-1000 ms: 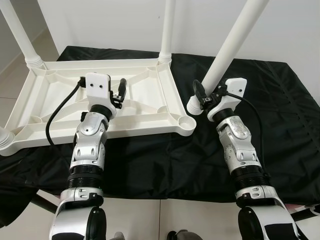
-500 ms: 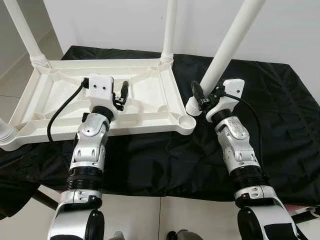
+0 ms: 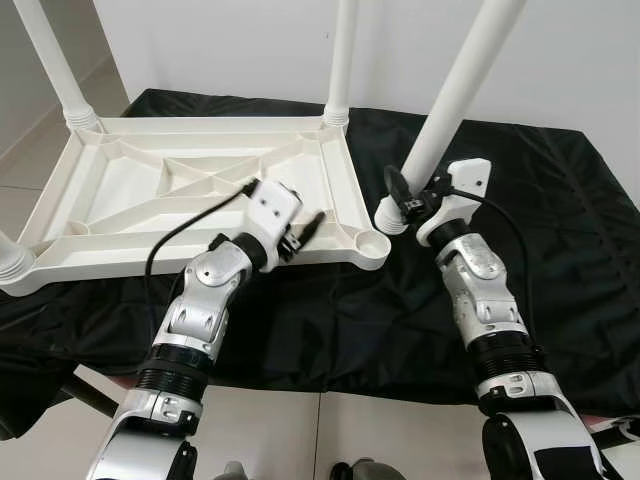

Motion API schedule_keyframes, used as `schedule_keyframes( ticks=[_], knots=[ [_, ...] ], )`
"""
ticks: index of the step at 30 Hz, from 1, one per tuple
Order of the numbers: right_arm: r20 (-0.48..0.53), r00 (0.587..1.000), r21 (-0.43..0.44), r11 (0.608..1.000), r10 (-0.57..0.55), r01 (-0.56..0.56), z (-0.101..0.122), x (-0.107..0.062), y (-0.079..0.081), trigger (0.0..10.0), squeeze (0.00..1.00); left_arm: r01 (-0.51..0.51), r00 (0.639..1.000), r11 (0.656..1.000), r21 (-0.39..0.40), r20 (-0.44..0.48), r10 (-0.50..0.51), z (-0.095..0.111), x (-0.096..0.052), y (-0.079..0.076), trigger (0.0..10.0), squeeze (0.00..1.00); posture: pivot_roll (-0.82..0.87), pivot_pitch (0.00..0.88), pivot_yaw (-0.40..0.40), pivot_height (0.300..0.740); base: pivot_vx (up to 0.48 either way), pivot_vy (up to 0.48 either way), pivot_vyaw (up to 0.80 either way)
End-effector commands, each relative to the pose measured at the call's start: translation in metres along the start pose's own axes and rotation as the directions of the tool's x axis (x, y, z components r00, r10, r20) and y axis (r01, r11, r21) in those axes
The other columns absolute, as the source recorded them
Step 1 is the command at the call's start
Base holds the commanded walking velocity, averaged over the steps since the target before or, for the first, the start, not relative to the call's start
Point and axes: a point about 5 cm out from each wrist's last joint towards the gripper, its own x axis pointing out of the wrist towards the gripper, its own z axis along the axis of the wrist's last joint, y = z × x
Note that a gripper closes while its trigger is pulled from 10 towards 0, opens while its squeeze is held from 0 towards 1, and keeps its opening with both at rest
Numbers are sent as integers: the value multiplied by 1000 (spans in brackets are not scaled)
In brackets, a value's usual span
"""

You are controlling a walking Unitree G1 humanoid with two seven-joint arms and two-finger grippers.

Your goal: Building children table

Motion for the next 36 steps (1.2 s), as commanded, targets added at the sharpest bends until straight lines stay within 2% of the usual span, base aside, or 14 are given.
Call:
schedule_keyframes(
  ticks=[1, 4, 5, 14, 20, 23, 28, 32, 36],
  knots=[
    [-5, 1000, -2, 1000, -8, 8, 0, -3, -3, 10000, 0, 35, 999, 999, 28, -28, -34, -5, 1, -3, 10000, 0, -32, 0, -29, 740, 0, 0, 0],
    [-2, 1000, -4, 1000, -9, 9, 1, -3, -4, 10000, 0, 70, 997, 996, 59, -46, -67, -8, 3, -5, 10000, 0, -36, 0, -27, 740, 0, 0, 0],
    [0, 1000, -5, 1000, -10, 10, 1, -4, -4, 10000, 0, 119, 990, 988, 95, -87, -111, -14, 8, -8, 10000, 0, -41, 0, -23, 740, 0, 0, 0],
    [12, 1000, -19, 1000, 13, -13, 5, -5, -3, 10000, 0, 215, 965, 964, 157, -184, -186, -24, 18, -7, 10000, 0, -64, 0, -15, 740, 0, 0, 0],
    [15, 1000, -35, 999, 16, -15, 8, -7, -6, 10000, 0, 243, 949, 955, 168, -244, -199, -31, 24, -4, 10000, 0, -80, 0, -8, 740, 0, 0, 0],
    [15, 1000, -35, 999, 16, -15, 8, -7, -6, 10000, 0, 243, 949, 955, 168, -244, -199, -31, 24, -4, 10000, 0, -80, 0, -8, 740, 0, 0, 0],
    [21, 1000, -43, 999, 17, -16, 11, -10, -7, 10000, 0, 259, 923, 953, 156, -331, -197, -44, 23, 6, 10000, 0, -91, 0, -1, 740, 0, 0, 0],
    [21, 1000, -43, 999, 23, -22, 12, -11, -6, 10000, 0, 262, 916, 954, 145, -347, -199, -47, 21, 8, 10000, 0, -93, 0, -2, 740, 0, 0, 0],
    [17, 999, -46, 999, 29, -28, 12, -12, -5, 10000, 0, 301, 907, 946, 117, -343, -246, -49, 20, 6, 10000, 0, -93, 0, -3, 740, 0, 0, 0]
  ],
)
